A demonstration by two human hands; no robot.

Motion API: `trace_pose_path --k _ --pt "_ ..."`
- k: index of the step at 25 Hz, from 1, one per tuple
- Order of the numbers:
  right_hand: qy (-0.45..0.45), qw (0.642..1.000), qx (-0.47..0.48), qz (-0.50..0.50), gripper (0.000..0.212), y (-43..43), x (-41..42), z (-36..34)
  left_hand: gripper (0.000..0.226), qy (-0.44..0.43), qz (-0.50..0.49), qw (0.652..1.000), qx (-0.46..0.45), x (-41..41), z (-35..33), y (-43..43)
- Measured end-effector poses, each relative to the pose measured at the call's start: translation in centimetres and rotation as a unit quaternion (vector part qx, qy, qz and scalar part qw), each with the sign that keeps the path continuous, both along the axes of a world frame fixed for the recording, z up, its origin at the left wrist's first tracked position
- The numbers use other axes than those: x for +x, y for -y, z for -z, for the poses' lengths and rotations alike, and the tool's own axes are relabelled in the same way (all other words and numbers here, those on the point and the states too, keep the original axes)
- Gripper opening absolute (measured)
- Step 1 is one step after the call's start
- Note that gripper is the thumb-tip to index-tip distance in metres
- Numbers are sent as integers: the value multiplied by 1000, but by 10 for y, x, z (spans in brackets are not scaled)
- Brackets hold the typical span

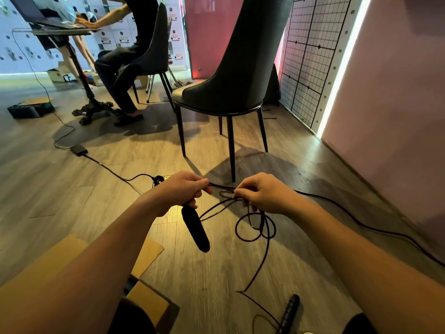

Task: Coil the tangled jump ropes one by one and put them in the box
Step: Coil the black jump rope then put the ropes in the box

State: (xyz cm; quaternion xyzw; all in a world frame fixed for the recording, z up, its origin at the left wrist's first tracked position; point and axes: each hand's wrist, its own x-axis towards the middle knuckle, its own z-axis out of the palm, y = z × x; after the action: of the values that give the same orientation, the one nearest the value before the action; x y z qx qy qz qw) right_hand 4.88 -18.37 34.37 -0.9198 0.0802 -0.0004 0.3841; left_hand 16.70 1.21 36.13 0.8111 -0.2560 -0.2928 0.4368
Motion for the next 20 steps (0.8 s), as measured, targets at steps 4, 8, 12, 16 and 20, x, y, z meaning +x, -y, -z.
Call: trace_pose_path --k 4,8,12,16,20 --pt "23 1000 13 12 15 -3 -1 -6 30 4 29 1000 -1 -9 0 7" --pt "65 997 -3 47 14 -5 0 -10 25 89 67 993 -27 -18 -4 11" --pt "103 979 -129 118 24 22 -5 -13 26 81 -50 991 -90 -6 -11 2" --pt "8 972 -158 171 27 54 -20 -11 25 68 -227 966 -99 12 -8 -10" --pt "85 957 80 266 33 64 -31 -13 22 127 -204 971 4 21 -2 -15"
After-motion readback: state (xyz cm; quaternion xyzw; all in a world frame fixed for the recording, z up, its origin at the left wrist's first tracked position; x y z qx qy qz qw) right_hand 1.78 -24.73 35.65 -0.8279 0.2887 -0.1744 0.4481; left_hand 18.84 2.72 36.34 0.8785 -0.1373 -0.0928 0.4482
